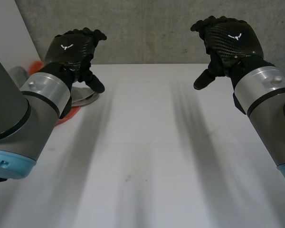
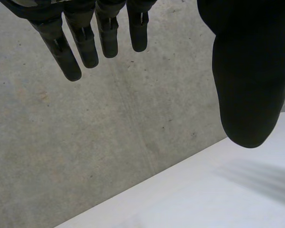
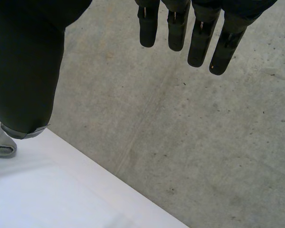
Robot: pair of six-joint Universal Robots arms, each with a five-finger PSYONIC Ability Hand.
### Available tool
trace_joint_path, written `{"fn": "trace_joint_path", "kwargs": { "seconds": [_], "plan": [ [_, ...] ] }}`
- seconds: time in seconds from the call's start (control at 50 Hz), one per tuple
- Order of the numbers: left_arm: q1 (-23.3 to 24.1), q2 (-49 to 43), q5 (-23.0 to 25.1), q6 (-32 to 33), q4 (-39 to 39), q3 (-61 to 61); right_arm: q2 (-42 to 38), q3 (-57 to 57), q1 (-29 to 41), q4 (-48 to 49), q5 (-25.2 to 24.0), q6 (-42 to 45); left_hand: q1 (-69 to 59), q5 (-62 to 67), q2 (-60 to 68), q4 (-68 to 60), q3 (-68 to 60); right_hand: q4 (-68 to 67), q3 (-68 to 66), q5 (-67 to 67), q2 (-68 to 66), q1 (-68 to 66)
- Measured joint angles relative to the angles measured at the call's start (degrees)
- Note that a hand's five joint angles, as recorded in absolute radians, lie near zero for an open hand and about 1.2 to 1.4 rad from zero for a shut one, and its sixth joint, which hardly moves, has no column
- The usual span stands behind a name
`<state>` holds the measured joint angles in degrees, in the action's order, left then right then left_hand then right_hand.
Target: Fold the laundry.
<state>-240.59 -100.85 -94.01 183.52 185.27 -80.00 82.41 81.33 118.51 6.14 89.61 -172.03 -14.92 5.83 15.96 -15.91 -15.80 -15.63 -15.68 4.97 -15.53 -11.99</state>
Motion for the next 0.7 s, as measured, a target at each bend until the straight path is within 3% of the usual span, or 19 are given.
{"fn": "trace_joint_path", "kwargs": {
  "seconds": [0.38,0.58,0.7],
  "plan": [
    [-4.1,-1.2,1.5,0.5,0.1,2.1,-0.2,-0.5,-0.3,-0.2,-0.1,-0.1,2.6,-3.3,-3.9,4.1,3.6,2.2,3.4,-1.2,3.0,0.7],
    [-13.2,-9.1,12.9,5.5,1.0,7.2,-0.6,-1.0,-0.6,-0.6,-0.3,1.7,2.6,-3.3,-3.9,4.1,3.6,2.2,3.4,-1.2,3.0,0.7],
    [-19.7,-16.5,15.7,11.3,1.2,11.8,-1.0,-0.8,-0.6,-0.5,-0.4,4.0,2.6,-3.3,-3.9,4.1,3.6,2.2,3.4,-1.2,3.0,0.7]
  ]
}}
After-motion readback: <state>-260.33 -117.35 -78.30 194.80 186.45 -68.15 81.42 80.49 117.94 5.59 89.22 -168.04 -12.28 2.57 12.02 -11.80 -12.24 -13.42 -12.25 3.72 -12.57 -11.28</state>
